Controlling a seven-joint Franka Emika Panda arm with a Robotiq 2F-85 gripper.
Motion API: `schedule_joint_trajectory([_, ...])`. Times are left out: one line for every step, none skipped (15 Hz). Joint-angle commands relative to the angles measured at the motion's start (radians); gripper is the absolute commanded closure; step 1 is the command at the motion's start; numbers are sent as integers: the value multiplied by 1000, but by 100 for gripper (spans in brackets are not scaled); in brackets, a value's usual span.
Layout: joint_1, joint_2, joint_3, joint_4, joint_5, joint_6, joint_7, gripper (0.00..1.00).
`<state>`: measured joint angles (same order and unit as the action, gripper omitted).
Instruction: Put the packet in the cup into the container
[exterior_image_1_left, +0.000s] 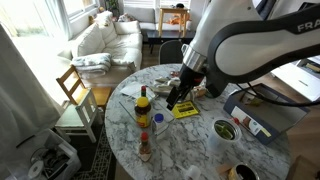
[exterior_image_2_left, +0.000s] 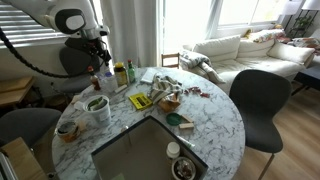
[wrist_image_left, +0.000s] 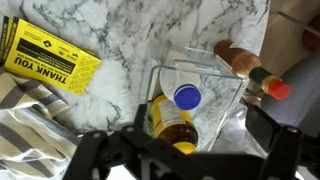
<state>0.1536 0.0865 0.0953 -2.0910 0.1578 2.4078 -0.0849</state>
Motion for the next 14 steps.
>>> schedule_joint_trajectory([-12, 70, 30, 23, 60, 44, -41, 0])
schedule_joint_trajectory([-7, 91, 34, 37, 41, 36, -21, 0])
schedule_joint_trajectory([-7, 109, 41, 47, 43, 36, -29, 0])
schedule_joint_trajectory([-4, 130, 44, 64, 26, 31, -17, 0])
schedule_joint_trajectory([-4, 150, 47, 72, 14, 31, -12, 0])
schedule_joint_trajectory([-3, 168, 50, 87, 8, 40, -14, 0])
schedule_joint_trajectory([-4, 184, 54, 98, 10, 54, -15, 0])
schedule_joint_trajectory([-4, 199, 52, 109, 0, 66, -7, 0])
schedule_joint_trajectory([-5, 212, 52, 120, -3, 75, -8, 0])
schedule_joint_trajectory([-3, 224, 47, 130, -22, 77, 2, 0])
schedule_joint_trajectory([-2, 235, 45, 140, -31, 81, 3, 2])
schedule_joint_trajectory([-4, 246, 46, 147, -34, 85, -1, 6])
schedule_joint_trajectory([-4, 258, 47, 156, -37, 88, -2, 4])
schedule_joint_trajectory([-5, 270, 49, 161, -36, 92, -5, 7])
